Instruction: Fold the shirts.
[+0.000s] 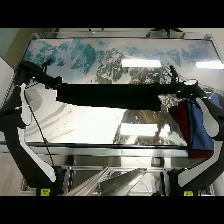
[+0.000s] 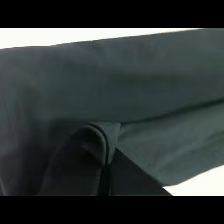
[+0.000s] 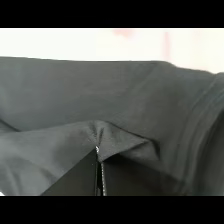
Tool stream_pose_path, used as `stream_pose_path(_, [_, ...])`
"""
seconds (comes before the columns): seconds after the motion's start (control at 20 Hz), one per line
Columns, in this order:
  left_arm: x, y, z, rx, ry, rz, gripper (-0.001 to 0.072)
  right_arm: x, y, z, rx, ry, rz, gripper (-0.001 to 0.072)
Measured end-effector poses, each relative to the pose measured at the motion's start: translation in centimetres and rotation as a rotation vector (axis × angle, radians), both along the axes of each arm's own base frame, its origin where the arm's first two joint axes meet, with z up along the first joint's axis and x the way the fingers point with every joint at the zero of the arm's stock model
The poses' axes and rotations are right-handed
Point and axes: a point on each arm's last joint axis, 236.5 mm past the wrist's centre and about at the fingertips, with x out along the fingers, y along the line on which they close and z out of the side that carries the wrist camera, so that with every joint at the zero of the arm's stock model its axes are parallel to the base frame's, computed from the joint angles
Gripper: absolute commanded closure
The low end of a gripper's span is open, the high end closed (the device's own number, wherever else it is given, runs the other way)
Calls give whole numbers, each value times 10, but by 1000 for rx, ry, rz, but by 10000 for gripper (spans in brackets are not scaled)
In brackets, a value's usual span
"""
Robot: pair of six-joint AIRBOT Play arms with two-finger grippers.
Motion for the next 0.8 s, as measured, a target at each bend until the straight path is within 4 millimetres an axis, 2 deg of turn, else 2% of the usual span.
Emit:
stream_pose_path(0.05, [4,-1,-2,-7,-2,7,23,1,-1,-5,-8,2,5,646])
stream_pose_path(0.1, [5,0,-4,-9,-1,14,23,1,-2,-8,-15,3,10,520])
stream_pose_path(0.15, [7,3,-4,-9,-2,22,23,1,-4,-9,-25,-1,17,444])
stream_pose_path(0.2, [8,7,-3,-8,0,38,23,2,-7,-7,-28,-5,18,444])
stream_pose_path(0.25, [8,12,-1,-8,1,52,23,2,-12,-3,-37,-14,24,379])
stream_pose_path(0.3, [6,19,4,-7,4,65,23,3,-18,3,-53,-26,32,154])
stream_pose_path(0.35, [4,26,11,-5,-1,78,23,4,-27,9,-77,-39,38,89])
stream_pose_path(0.5, [3,46,36,3,-41,140,28,-1,-49,9,-125,4,19,89])
stream_pose_path(0.55, [3,49,44,-2,-55,157,203,-3,-52,6,-133,20,18,89])
stream_pose_path(0.6, [2,48,52,-14,-68,165,481,-6,-52,2,-133,41,23,89])
stream_pose_path(0.65, [2,45,58,-24,-78,166,650,-9,-50,-4,-136,60,31,89])
stream_pose_path(0.75, [1,37,67,-46,-85,159,668,-11,-44,-13,-126,87,39,90])
stream_pose_path(0.8, [1,29,71,-57,-88,147,668,-12,-40,-18,-122,98,43,118])
